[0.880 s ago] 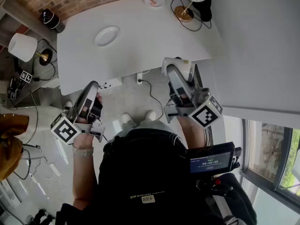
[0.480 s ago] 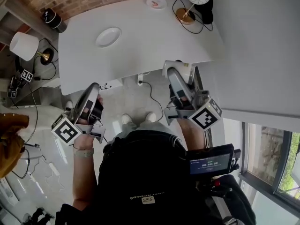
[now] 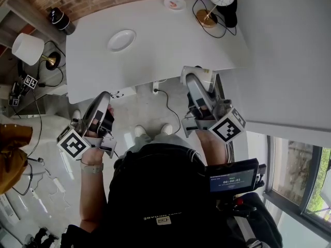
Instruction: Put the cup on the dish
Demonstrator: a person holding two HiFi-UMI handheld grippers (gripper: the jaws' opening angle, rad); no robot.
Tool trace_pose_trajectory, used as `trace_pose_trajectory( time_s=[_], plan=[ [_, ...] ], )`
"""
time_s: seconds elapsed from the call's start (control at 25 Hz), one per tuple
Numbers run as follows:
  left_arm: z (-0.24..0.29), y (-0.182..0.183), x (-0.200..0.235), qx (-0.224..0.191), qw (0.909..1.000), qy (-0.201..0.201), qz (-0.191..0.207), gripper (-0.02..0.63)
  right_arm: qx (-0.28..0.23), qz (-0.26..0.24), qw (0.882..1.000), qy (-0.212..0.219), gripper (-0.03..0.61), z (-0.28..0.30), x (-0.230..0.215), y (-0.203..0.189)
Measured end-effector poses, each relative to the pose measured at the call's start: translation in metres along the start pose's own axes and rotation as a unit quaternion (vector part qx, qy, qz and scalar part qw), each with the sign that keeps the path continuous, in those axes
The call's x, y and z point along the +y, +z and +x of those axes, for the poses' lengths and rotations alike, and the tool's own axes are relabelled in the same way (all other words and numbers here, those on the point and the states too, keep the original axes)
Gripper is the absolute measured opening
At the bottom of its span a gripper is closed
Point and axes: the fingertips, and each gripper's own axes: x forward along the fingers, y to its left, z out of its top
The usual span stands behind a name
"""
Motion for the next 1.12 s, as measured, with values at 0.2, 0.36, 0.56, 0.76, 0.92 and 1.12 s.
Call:
trace_pose_trajectory(
  time_s=[0.2,0.36,0.56,0.76,0.92,1.12],
  plan=[
    [-0.001,0.003,0.004,0.000,1.0000,0.001,-0.001,0.005,0.032,-0.048,0.998,-0.024,0.260,0.007,-0.005,-0.007],
    [-0.003,0.006,0.006,-0.001,1.0000,0.002,-0.001,0.005,0.046,-0.069,0.996,-0.029,0.260,0.010,-0.006,-0.010],
    [0.000,0.012,-0.001,-0.010,0.9999,-0.001,0.000,0.005,0.063,-0.098,0.992,-0.039,0.260,0.013,-0.009,-0.013],
    [-0.002,0.014,0.002,-0.009,1.0000,0.000,0.000,0.005,0.070,-0.114,0.990,-0.045,0.260,0.015,-0.011,-0.015],
    [-0.005,0.015,0.007,-0.006,1.0000,0.002,-0.002,0.005,0.071,-0.114,0.990,-0.048,0.261,0.016,-0.011,-0.018],
    [-0.010,0.012,0.016,0.000,1.0000,0.003,-0.006,0.005,0.077,-0.117,0.989,-0.053,0.261,0.017,-0.010,-0.020]
  ],
)
